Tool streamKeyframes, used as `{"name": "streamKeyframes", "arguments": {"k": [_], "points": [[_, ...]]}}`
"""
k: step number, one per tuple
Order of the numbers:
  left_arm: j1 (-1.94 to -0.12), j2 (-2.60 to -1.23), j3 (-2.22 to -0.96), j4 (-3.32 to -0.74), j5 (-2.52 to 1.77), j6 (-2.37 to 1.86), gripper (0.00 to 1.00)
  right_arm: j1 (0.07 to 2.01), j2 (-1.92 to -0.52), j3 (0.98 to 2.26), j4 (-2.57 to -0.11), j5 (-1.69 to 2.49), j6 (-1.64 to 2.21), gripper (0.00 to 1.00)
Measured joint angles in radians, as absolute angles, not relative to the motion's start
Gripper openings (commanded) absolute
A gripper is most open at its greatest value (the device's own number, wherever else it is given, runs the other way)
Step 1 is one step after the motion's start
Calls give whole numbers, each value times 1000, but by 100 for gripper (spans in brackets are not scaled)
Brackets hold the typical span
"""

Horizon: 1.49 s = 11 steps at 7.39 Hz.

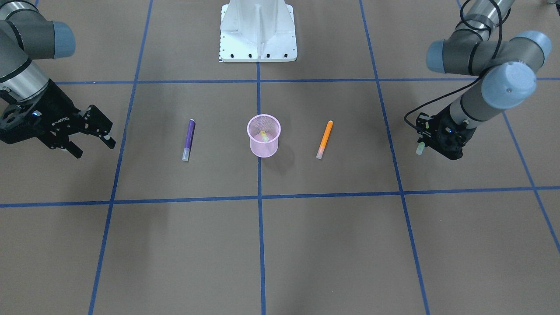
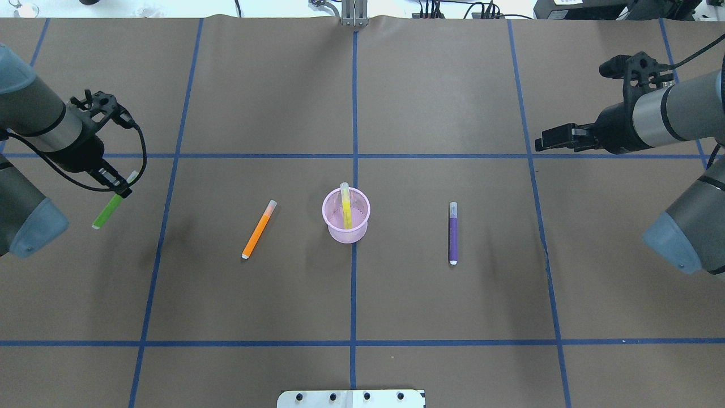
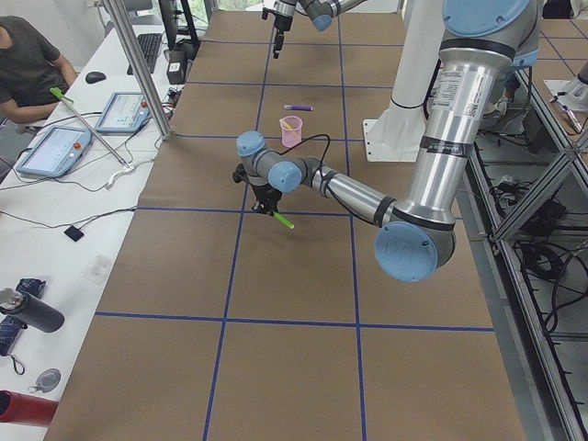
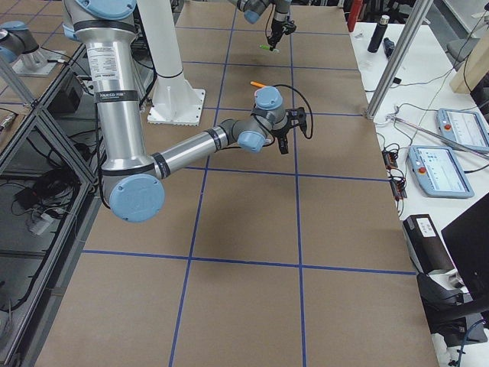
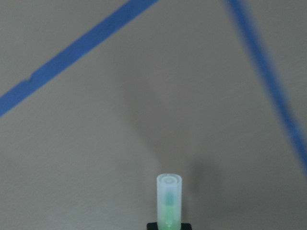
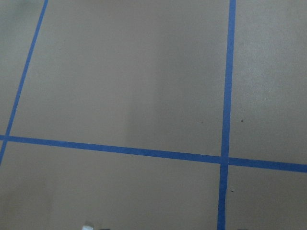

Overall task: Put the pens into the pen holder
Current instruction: 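Lift the green highlighter and carry it over the pink cup with the left gripper, then lower the green highlighter into the pink cup and open the left gripper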

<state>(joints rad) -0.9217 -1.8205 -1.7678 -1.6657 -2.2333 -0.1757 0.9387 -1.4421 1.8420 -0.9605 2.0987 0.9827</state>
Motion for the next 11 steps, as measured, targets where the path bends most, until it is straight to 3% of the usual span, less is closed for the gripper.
{"name": "streamKeyframes", "arguments": {"k": [2, 6, 11], "points": [[-844, -1928, -1865, -1663, -2109, -341, 0, 941, -1442, 1842, -960, 2092, 983, 92], [-673, -2192, -1883, -1668, -1861, -474, 0, 940, -1440, 1842, -960, 2054, 987, 98], [-451, -2255, -1839, -1798, -1471, -584, 0, 936, -1436, 1840, -962, 2003, 999, 98]]}}
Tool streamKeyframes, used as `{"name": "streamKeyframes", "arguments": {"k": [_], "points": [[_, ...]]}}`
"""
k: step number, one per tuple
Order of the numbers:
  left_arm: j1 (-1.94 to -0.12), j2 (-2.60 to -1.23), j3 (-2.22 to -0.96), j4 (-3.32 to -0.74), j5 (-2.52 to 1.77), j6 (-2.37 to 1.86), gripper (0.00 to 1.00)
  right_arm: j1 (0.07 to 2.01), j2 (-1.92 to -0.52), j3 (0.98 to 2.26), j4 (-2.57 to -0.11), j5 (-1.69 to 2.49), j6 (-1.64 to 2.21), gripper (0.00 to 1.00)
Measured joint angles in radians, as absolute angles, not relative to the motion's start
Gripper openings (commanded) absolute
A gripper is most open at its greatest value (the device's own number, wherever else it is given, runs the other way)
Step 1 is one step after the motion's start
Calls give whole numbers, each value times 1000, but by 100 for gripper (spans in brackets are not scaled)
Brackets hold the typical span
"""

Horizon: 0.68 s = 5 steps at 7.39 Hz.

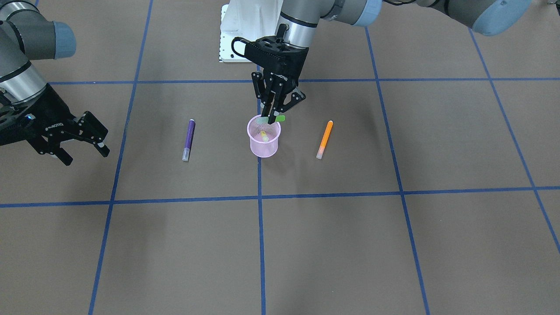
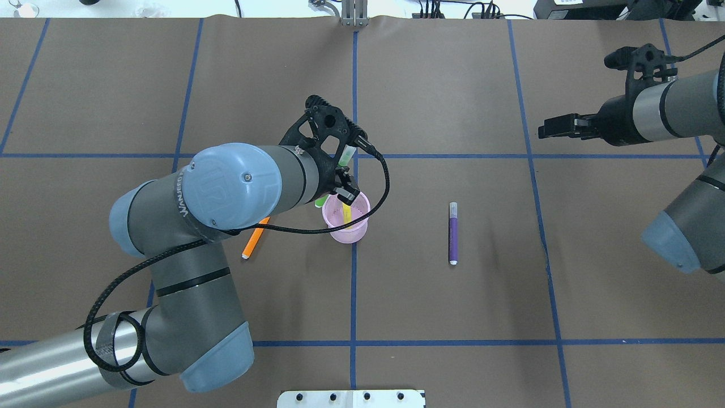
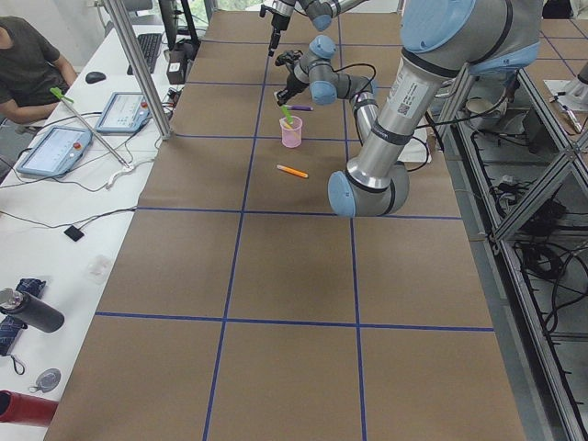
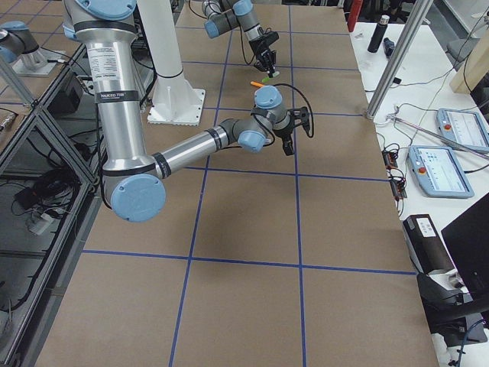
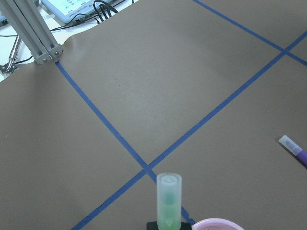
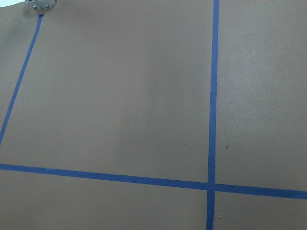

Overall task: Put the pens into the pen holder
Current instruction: 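Lower the green highlighter into the pink cup and open the left gripper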

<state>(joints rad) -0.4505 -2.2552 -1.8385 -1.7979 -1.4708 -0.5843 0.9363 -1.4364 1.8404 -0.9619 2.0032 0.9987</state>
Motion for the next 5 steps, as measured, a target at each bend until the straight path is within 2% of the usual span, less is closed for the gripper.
{"name": "streamKeyframes", "arguments": {"k": [4, 5], "points": [[-412, -2277, -1732, -1938, -1392, -599, 0, 936, -1436, 1840, -963, 2002, 1003, 98], [-405, -2274, -1730, -1943, -1390, -600, 31, 936, -1436, 1840, -963, 2002, 1004, 98]]}}
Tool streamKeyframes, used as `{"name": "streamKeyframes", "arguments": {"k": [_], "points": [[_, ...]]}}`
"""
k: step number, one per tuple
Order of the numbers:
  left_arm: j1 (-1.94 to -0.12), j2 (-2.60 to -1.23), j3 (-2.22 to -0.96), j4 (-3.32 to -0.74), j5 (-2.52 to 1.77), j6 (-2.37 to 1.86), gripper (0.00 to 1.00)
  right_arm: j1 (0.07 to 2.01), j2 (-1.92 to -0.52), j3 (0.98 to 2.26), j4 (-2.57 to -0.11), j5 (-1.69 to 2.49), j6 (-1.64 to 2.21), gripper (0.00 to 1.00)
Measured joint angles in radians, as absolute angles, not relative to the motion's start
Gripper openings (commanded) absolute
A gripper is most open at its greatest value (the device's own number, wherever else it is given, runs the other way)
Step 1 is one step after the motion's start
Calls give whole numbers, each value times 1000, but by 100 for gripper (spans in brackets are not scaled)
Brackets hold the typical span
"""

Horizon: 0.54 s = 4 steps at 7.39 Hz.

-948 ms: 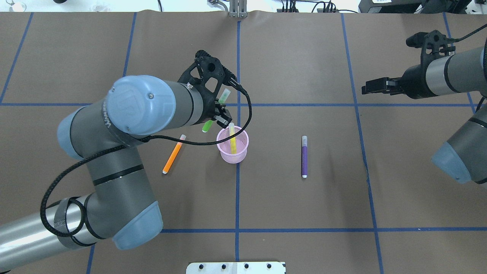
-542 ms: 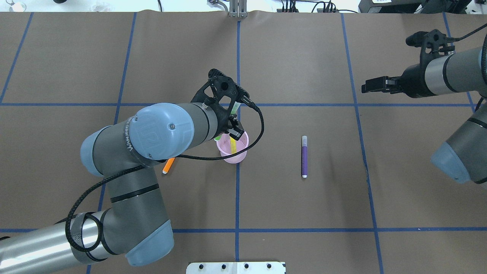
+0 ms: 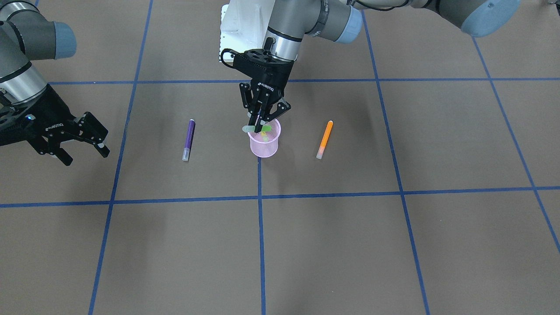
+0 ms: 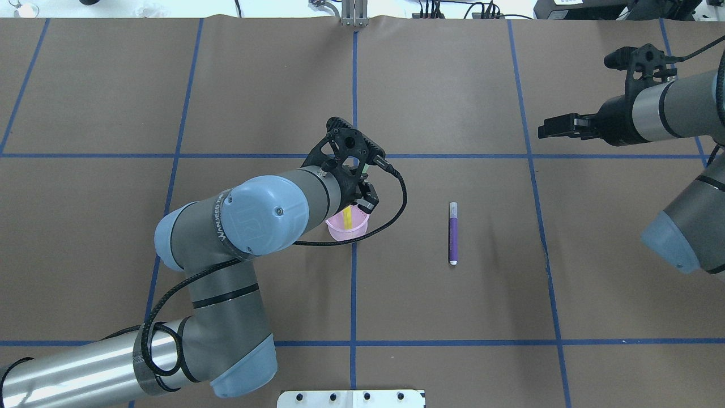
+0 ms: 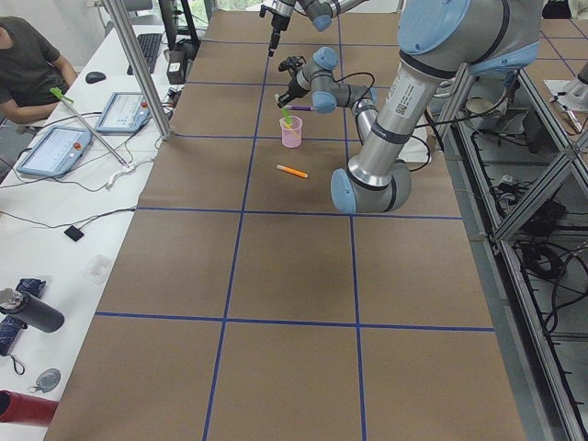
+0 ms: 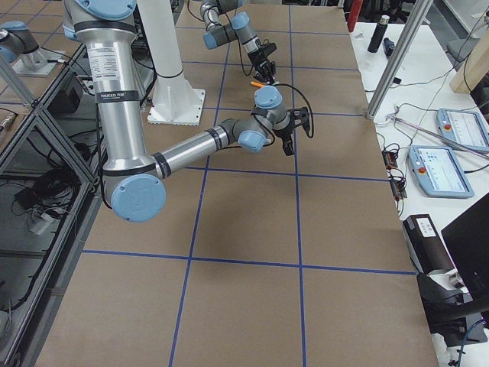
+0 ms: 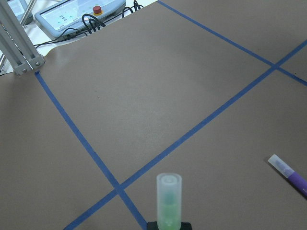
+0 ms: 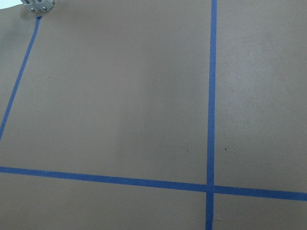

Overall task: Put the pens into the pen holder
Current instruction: 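Lower the green highlighter into the pink cup and open the left gripper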

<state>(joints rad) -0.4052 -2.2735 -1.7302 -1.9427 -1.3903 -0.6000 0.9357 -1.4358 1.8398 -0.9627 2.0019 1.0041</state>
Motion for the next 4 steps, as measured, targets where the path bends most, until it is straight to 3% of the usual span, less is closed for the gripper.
{"name": "streamKeyframes", "arguments": {"k": [1, 2, 4], "points": [[-398, -2270, -1730, -1944, -1389, -598, 78, 935, -1436, 1839, -963, 2002, 1005, 98], [-395, -2268, -1727, -1944, -1389, -593, 84, 933, -1435, 1839, -964, 2001, 1005, 98], [-401, -2266, -1734, -1932, -1396, -591, 84, 922, -1431, 1841, -964, 2000, 1022, 98]]}}
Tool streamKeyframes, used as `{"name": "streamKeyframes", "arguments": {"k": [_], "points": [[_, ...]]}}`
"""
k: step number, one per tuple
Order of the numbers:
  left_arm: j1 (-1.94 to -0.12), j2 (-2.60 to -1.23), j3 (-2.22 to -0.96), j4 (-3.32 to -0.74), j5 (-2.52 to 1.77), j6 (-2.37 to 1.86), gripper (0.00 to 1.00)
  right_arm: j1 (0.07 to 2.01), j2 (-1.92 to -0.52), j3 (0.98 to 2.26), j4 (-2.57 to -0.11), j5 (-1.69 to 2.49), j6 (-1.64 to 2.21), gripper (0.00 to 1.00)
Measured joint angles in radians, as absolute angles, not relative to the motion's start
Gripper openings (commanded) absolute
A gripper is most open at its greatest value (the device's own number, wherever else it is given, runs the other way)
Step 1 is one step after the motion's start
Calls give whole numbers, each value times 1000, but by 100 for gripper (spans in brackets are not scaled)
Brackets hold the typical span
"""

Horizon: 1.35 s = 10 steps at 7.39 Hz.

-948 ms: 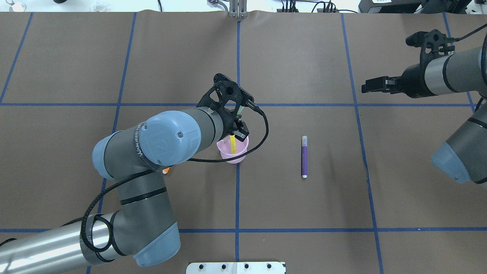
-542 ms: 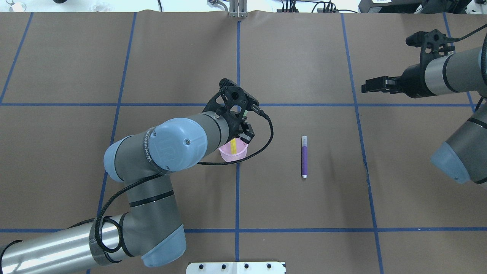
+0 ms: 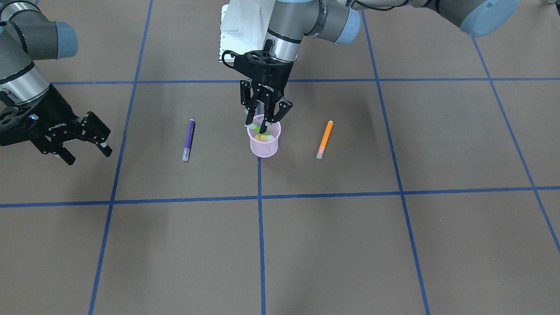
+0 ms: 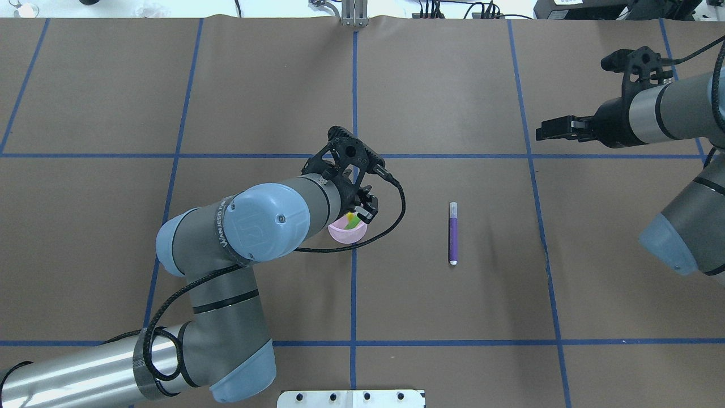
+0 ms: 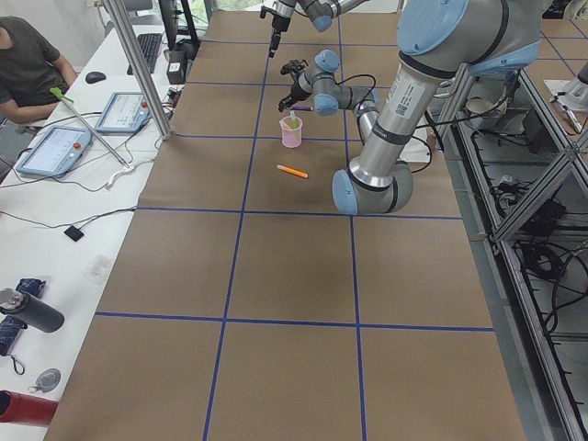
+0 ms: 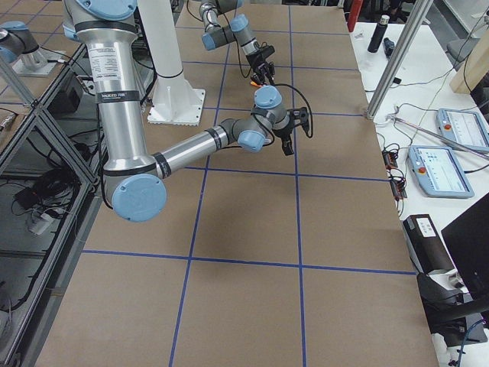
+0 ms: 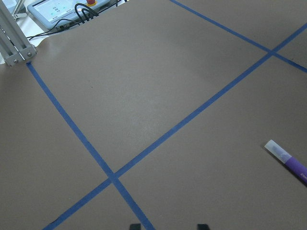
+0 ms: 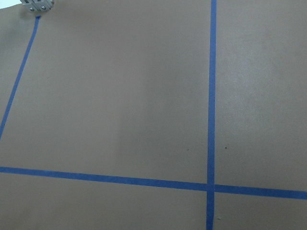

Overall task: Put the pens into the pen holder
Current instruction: 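Lower the green highlighter into the pink cup and open the left gripper, then withdraw the left arm while the right gripper moves to the purple marker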

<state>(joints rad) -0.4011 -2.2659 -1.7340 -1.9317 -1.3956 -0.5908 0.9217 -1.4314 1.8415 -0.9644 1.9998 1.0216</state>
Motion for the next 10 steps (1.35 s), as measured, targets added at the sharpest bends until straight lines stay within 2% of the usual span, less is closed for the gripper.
{"name": "streamKeyframes", "arguments": {"k": [4, 6, 10], "points": [[-593, -2177, -1888, -1750, -1641, -595, 83, 689, -1341, 1846, -970, 1828, 1353, 97], [-718, -2103, -1922, -1722, -1768, -610, 83, 587, -1303, 1841, -1045, 1800, 1483, 88], [-882, -2019, -1933, -1685, -1995, -693, 87, 614, -1166, 1800, -1415, 1925, 1213, 79]]}}
